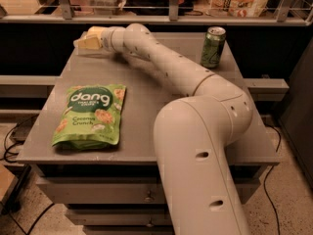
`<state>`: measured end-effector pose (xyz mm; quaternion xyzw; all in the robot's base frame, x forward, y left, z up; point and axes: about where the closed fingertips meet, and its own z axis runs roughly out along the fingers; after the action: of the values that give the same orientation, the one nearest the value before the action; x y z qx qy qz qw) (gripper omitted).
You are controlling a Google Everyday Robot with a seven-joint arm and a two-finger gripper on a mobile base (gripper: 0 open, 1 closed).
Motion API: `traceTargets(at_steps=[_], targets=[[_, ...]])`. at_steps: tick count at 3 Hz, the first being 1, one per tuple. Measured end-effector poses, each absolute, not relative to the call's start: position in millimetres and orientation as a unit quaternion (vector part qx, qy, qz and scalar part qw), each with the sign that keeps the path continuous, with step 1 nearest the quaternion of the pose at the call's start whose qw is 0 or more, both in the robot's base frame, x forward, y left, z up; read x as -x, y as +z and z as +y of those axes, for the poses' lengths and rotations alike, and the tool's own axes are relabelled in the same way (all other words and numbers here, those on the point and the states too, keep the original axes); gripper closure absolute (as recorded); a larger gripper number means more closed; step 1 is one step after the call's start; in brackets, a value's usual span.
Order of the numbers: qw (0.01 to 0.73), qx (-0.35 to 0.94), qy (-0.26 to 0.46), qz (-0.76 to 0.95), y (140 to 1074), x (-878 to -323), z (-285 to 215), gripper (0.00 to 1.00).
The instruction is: Pick sponge
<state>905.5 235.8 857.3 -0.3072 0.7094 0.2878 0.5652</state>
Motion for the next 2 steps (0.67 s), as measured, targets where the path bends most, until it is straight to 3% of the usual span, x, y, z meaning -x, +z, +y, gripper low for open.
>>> traceTargets(at_steps=[2], targets=[[0.557, 0.31, 0.281, 0.717, 851.2, -911.3, 236.9, 0.52]])
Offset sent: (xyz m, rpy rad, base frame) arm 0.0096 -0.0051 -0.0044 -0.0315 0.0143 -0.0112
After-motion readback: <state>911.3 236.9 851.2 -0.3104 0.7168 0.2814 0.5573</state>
